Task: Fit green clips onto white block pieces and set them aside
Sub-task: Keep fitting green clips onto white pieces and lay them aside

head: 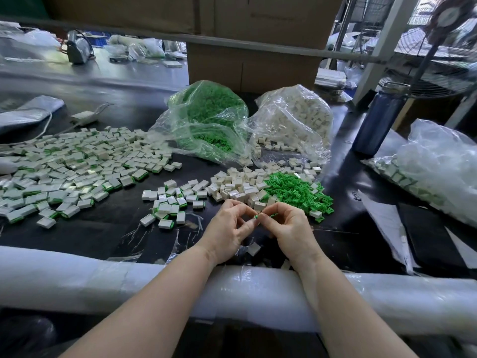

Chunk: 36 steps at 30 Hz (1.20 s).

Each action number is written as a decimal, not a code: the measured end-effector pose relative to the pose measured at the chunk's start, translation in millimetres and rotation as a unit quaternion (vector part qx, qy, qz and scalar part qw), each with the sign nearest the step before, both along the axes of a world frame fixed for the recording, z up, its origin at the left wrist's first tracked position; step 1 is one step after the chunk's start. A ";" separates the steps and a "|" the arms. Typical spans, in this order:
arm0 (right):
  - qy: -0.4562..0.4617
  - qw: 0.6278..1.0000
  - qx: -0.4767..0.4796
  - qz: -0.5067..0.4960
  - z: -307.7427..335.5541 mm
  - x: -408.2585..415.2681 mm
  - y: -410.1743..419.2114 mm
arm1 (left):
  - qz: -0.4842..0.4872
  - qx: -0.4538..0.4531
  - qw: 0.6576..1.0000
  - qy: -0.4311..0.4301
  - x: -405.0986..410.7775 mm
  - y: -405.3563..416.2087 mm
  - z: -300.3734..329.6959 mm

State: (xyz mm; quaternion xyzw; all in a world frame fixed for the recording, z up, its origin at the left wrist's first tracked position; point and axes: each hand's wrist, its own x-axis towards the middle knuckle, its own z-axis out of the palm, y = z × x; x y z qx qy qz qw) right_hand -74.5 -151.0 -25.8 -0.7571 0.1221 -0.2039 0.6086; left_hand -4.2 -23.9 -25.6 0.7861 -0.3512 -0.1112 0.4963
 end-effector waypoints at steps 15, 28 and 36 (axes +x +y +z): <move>0.061 0.962 -0.121 -0.237 -6.7 2.0 -14.0 | 0.296 -0.062 0.953 -0.027 12.5 6.5 -4.9; 0.129 0.946 -0.205 -0.217 -7.2 3.4 -12.4 | 0.305 0.130 0.942 -0.044 12.1 1.5 -7.8; 0.131 0.907 -0.368 -0.155 -7.3 9.7 0.5 | 0.217 0.099 0.957 -0.165 3.3 -0.4 -7.8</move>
